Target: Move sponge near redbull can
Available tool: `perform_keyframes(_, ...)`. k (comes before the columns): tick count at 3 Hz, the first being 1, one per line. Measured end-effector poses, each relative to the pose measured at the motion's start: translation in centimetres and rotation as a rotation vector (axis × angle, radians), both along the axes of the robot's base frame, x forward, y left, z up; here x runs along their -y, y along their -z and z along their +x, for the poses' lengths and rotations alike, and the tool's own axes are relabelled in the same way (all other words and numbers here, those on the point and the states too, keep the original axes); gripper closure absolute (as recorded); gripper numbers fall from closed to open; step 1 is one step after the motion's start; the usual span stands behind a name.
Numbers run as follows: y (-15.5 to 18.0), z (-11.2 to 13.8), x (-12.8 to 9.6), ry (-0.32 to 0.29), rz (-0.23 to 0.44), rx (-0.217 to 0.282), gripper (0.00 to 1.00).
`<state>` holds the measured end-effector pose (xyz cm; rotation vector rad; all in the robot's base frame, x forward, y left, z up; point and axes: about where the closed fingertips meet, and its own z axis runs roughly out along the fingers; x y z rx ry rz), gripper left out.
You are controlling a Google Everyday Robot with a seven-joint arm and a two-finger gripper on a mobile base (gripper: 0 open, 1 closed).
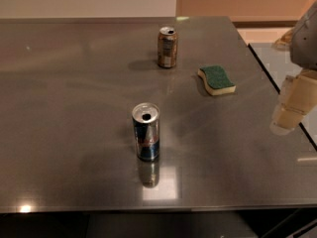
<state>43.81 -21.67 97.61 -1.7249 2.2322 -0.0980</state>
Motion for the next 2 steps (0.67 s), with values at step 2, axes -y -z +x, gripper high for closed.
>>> perform_keyframes(2,0.6,3.3,-0.5,0.033,0.031,-0.013,0.00)
